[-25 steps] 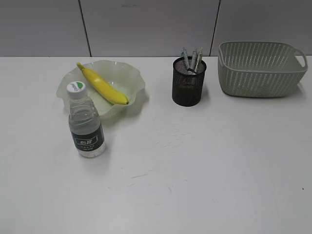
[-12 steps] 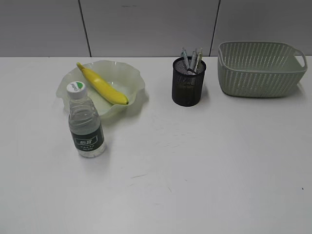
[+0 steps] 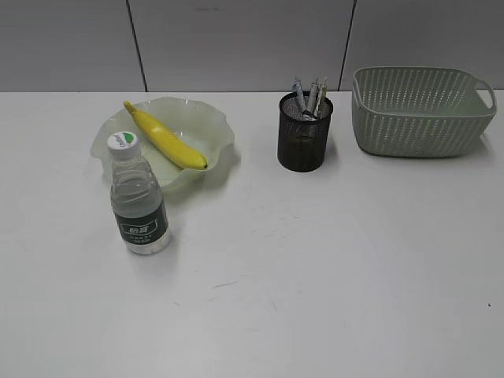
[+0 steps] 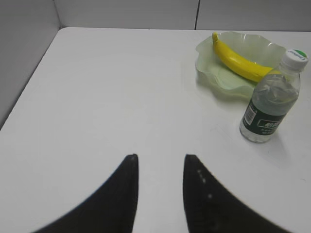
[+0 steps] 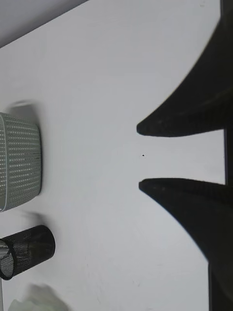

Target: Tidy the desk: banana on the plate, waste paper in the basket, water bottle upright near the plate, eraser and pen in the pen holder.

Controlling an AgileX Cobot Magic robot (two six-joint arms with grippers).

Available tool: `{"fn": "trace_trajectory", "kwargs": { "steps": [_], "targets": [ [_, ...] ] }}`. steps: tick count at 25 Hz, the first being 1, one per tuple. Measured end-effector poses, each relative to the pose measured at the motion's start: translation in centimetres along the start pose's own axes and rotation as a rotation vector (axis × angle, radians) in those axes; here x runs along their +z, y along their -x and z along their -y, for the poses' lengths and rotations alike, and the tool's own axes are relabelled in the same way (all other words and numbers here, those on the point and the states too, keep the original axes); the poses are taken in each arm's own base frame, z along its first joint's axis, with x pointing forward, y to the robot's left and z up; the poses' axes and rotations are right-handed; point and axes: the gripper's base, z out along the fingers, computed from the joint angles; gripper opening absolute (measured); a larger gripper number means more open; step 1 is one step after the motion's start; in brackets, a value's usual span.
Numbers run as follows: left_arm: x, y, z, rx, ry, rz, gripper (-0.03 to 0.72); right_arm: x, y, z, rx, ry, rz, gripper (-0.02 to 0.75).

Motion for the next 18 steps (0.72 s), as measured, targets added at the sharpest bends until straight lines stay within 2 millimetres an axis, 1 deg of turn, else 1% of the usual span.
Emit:
{"fn": "trace_trajectory", "kwargs": {
  "steps": [18],
  "targets": [
    [0.00, 0.00, 0.00, 0.000, 0.000, 0.000, 0.236, 0.00, 0.00, 0.00, 0.000, 0.000, 0.000, 0.244]
  ]
}}
